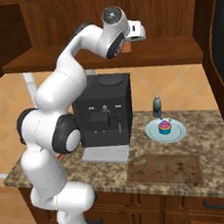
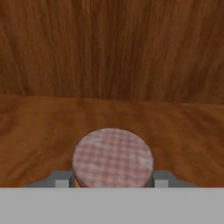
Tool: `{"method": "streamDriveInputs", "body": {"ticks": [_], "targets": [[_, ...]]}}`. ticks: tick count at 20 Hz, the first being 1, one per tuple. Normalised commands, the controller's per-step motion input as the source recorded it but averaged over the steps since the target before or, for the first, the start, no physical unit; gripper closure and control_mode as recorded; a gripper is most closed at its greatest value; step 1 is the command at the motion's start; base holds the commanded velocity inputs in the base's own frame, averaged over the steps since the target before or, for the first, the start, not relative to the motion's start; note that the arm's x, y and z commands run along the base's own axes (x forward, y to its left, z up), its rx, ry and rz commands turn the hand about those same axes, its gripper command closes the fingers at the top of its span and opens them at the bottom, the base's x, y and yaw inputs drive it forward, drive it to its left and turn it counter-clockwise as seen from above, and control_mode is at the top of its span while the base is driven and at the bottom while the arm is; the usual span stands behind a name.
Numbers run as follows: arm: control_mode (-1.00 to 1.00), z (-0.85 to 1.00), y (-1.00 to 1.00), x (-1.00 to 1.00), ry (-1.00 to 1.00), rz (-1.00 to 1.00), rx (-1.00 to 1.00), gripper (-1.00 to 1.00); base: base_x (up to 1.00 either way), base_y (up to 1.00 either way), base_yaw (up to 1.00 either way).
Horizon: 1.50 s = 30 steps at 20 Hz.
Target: From the different types of pastries on the counter, select a croissant and place it on the cutting board. Then retrieve a jar of jam from the cabinet and place it alongside the croissant on the cutting board.
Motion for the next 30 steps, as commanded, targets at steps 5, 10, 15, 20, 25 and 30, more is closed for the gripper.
{"method": "streamDriveInputs", "body": {"ticks": [5,10,15,20,25,30], "targets": [[-1.00,0.00,-0.26,-0.58,-0.05,-0.06,0.00,1.00,0.00,0.00,0.00],[-1.00,0.00,-0.04,-0.36,-0.09,0.00,0.00,1.00,0.00,0.00,0.00],[-1.00,0.28,-0.24,-0.55,-0.02,-0.02,0.00,1.00,0.00,0.00,0.00],[-1.00,0.72,-0.46,-0.48,0.00,-0.01,0.00,1.00,0.00,0.00,0.00],[-1.00,0.27,-0.33,-0.85,0.00,-0.04,0.00,1.00,0.00,0.00,0.00],[-1.00,-0.02,-0.01,-1.00,0.00,-0.08,0.00,1.00,0.00,0.00,0.00]]}}
